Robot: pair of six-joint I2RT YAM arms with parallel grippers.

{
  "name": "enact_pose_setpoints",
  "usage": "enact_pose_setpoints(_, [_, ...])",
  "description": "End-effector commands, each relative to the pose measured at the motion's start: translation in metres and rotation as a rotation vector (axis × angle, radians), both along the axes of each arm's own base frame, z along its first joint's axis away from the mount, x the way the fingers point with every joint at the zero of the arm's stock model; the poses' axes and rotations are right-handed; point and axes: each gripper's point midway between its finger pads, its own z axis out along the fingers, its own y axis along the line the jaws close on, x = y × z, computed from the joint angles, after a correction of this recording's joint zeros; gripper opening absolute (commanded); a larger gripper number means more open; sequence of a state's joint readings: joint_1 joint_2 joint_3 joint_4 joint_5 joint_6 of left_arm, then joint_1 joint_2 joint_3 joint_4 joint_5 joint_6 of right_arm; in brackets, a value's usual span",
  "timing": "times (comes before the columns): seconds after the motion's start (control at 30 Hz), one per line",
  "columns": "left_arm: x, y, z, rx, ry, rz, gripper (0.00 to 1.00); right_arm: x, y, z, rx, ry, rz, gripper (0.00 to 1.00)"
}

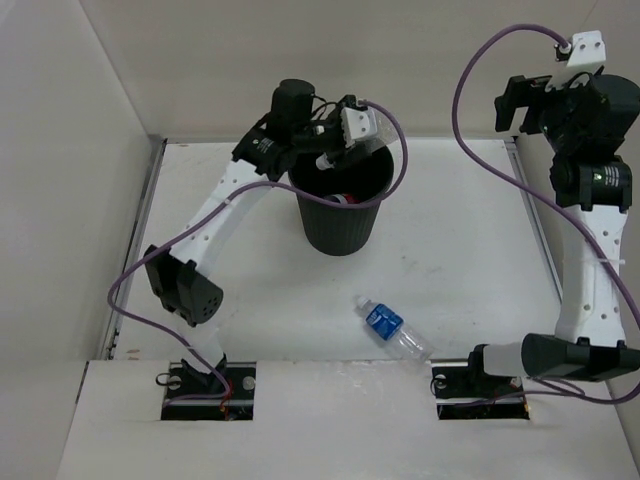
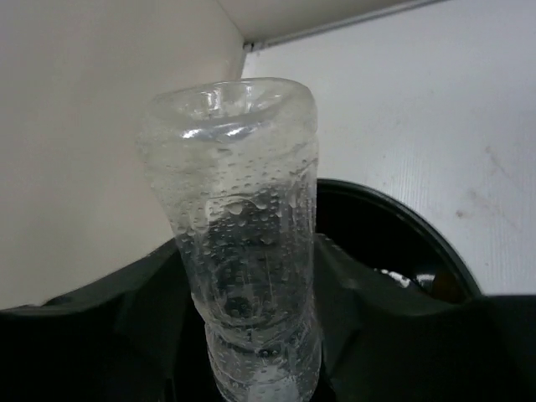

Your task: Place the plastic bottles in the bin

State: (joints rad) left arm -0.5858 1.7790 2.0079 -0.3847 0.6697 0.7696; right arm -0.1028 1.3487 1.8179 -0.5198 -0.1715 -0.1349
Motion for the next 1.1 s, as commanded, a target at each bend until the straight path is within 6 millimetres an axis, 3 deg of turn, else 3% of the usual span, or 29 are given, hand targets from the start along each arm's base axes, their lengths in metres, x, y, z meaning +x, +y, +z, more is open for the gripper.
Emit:
enact_pose_setpoints(0.0, [0.001,-0.002,0.027,-0.093,-0.062,-0.024,0.72,-0.031,0.009,0.037,-0.03,-0.107,0.022,1.0])
enact_pose_setpoints(0.1, [0.007,0.011,0.033,-0.097,-0.078,0.023,1.0,-0.044,0.013,0.039,-0.049,-0.115,0.042,1.0])
enact_pose_setpoints(0.2, [0.006,0.043,0.065,-0.137,-0.12,0.103,1.0,-0.052,0.017,0.014,-0.061,-0.049,0.067,1.0])
enact_pose_setpoints(0.27, [0.004,0.081,0.101,-0.191,-0.197,0.207,1.0,-0.064,0.033,-0.029,-0.104,0.061,0.15,1.0])
enact_pose_setpoints(0.37, [0.005,0.158,0.166,-0.332,-0.409,0.484,1.0,-0.108,0.071,-0.116,-0.218,0.284,0.355,1.0])
enact_pose_setpoints(0.43, [-0.004,0.231,0.203,-0.475,-0.569,0.747,1.0,-0.145,0.096,-0.168,-0.275,0.434,0.486,1.0])
enact_pose_setpoints(0.53, [-0.028,0.313,0.219,-0.503,-0.677,1.015,1.0,-0.203,0.132,-0.235,-0.335,0.634,0.675,1.0])
enact_pose_setpoints(0.63, [-0.062,0.374,0.22,-0.523,-0.722,1.216,1.0,-0.246,0.159,-0.279,-0.325,0.796,0.771,1.0])
enact_pose_setpoints(0.77, [-0.11,0.41,0.2,-0.536,-0.738,1.337,1.0,-0.252,0.171,-0.311,-0.285,0.899,0.776,1.0])
enact_pose_setpoints(0.9, [-0.137,0.412,0.171,-0.486,-0.683,1.347,1.0,-0.259,0.188,-0.327,-0.29,0.961,0.817,1.0])
enact_pose_setpoints(1.07, [-0.158,0.412,0.168,-0.515,-0.653,1.339,1.0,-0.251,0.209,-0.343,-0.277,0.968,0.838,1.0])
